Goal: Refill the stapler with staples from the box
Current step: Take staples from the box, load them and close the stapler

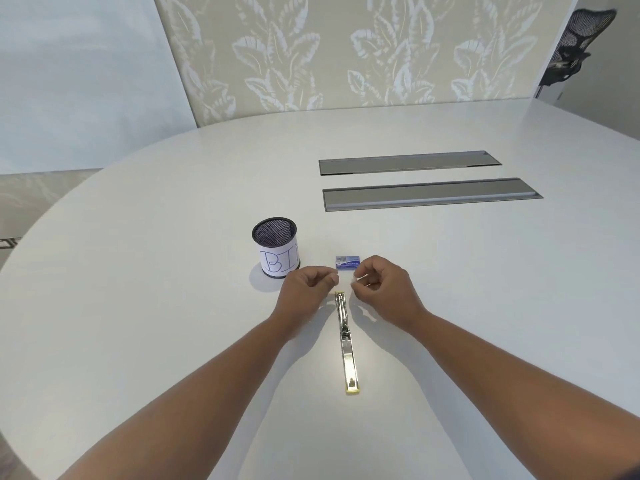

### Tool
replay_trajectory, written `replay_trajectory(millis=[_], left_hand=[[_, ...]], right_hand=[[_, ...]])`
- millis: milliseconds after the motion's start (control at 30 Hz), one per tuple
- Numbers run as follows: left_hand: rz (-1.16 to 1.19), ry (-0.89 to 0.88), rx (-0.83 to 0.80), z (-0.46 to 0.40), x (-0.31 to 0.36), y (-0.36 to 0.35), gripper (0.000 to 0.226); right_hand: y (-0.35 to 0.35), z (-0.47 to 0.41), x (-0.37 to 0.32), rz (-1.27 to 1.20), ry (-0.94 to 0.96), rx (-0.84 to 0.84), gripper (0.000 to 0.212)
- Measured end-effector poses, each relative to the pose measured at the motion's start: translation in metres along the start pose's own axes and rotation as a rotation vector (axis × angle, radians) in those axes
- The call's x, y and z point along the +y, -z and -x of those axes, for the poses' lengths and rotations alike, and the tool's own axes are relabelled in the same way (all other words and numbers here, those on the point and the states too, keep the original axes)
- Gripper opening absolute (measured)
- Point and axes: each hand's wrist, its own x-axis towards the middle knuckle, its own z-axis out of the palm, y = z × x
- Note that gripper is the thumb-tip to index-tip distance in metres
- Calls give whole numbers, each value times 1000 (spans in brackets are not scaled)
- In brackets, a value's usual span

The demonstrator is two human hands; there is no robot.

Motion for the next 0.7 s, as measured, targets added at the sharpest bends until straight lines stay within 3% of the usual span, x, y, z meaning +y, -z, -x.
replay_trajectory(millis=[267,500,700], left_hand=[[137,44,-144,1,29,-2,25],[135,81,-105,7,24,1,23],[69,72,-86,8,15,3,13]], right_hand=[[-4,5,-27,34,165,-113,21],[-5,19,-20,23,123,-68,24],[-10,40,0,-40,10,-12,10]])
